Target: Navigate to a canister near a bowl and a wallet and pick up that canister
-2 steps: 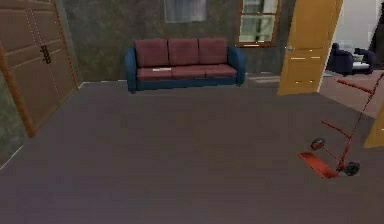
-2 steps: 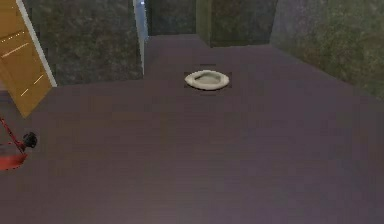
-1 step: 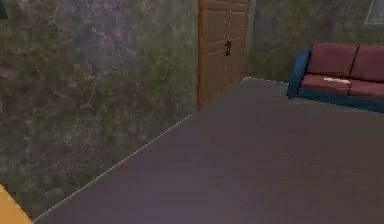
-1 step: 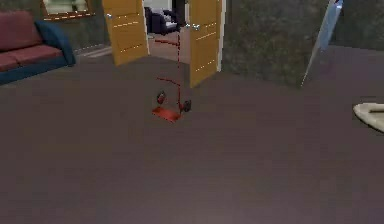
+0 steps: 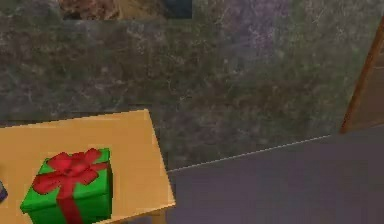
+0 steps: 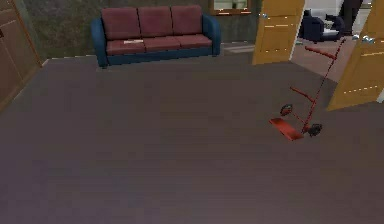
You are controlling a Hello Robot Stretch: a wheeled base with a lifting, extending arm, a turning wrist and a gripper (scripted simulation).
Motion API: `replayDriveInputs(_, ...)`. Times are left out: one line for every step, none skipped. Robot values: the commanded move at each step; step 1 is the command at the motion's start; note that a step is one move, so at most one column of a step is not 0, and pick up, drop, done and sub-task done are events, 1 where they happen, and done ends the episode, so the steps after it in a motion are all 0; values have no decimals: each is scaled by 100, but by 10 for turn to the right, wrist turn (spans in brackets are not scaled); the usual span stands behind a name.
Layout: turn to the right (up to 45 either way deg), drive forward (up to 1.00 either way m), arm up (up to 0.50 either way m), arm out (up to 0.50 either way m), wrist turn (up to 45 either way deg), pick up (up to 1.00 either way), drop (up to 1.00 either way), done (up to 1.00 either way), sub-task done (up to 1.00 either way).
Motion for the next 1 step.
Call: replayDriveInputs(0, 35, 0, 0, 0, 0, 0, 0, 0)
